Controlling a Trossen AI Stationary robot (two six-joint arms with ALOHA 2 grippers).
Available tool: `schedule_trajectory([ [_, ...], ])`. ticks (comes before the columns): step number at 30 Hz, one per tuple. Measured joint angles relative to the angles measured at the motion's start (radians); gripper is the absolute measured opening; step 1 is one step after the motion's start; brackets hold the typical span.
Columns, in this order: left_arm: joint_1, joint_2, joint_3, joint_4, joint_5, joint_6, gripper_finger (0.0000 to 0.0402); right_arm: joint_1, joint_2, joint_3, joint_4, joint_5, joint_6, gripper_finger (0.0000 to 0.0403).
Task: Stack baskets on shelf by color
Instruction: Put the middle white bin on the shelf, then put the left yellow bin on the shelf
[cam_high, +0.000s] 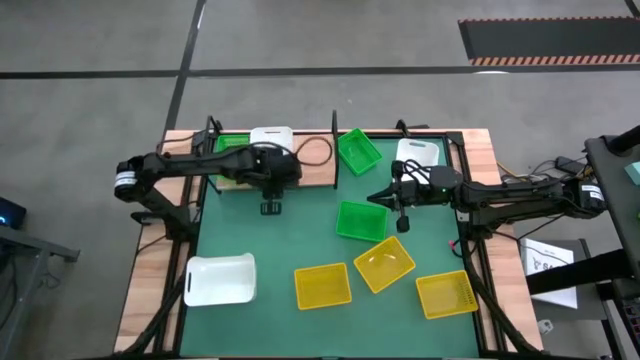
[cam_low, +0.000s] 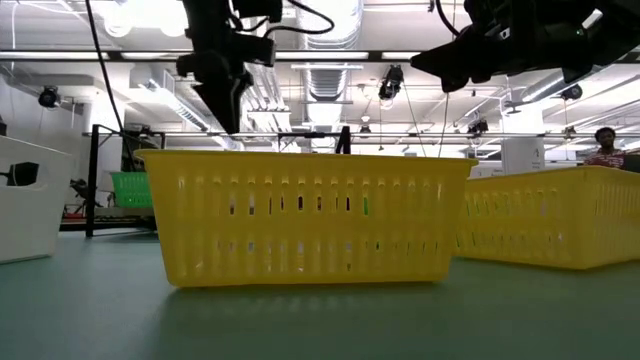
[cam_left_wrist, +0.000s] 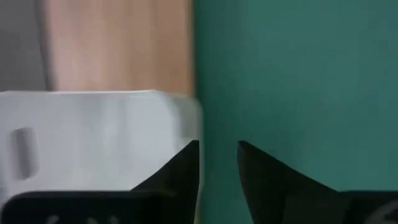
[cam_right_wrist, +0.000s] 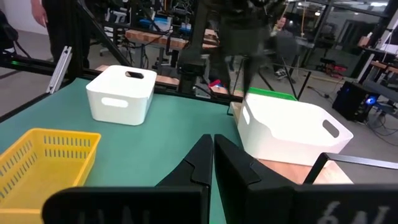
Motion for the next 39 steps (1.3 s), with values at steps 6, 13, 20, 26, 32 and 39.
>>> schedule_trajectory([
  [6, -0.015, 0.002, -0.088, 0.01, -0.034, 0.0, 0.0034, 0.0, 0.0, 0.0, -0.009, 0.0, 0.0, 0.0009],
  [13, 0.002, 0.002, -0.121, 0.03, -0.17, -0.002, 0.0003, 0.0, 0.0, 0.0, -0.009, 0.0, 0.0, 0.0009],
  [20, 0.002, 0.002, -0.121, 0.078, -0.218, 0.001, 0.0003, 0.0, 0.0, 0.0, -0.009, 0.0, 0.011, 0.0009],
  [26, -0.003, -0.002, -0.122, 0.08, -0.219, 0.001, 0.0003, 0.0, 0.0, 0.0, -0.009, 0.0, 0.025, 0.0009],
  [32, -0.013, -0.038, -0.122, 0.08, -0.222, -0.01, 0.0003, 0.0, 0.0, 0.0, -0.009, 0.0, 0.024, 0.0009],
  [39, -0.062, -0.105, -0.129, 0.097, -0.146, -0.09, 0.0003, 0.0, 0.0, 0.0, -0.02, 0.0, 0.025, 0.0009],
])
